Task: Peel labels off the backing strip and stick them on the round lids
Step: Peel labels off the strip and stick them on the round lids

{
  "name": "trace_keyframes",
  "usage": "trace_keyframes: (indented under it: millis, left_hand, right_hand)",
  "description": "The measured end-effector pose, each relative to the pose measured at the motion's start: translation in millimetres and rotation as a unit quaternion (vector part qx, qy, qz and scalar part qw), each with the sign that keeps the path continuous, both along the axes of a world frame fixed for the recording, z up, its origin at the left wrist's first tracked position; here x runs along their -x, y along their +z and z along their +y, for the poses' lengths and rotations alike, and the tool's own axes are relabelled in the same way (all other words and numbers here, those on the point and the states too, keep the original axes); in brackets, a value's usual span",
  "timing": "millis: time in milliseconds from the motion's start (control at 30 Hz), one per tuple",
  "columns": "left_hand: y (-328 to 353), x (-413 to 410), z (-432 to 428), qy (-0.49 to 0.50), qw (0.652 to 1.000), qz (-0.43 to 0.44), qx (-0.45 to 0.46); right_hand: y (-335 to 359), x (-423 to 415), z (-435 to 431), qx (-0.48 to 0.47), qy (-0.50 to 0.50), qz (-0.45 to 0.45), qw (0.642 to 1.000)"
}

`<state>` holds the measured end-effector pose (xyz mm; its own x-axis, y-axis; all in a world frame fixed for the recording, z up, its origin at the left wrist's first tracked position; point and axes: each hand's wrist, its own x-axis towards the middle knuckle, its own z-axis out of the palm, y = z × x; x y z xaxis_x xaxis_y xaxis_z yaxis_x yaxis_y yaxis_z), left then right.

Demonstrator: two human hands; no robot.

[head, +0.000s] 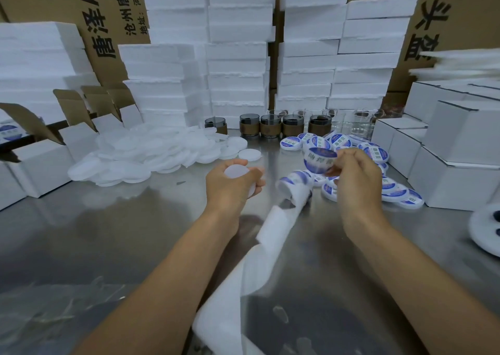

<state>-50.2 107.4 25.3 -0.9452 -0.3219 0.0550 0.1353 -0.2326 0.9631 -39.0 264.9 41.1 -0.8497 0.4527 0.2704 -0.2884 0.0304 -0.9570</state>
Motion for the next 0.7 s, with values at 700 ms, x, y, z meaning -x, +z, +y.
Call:
trace_keyframes:
  millis: [700]
  left_hand:
    - [14,-11,16,-0.258,0.945,0.011,-0.199]
  right_hand:
    - [6,-18,-21,-0.003,0.325,-0.061,0.944]
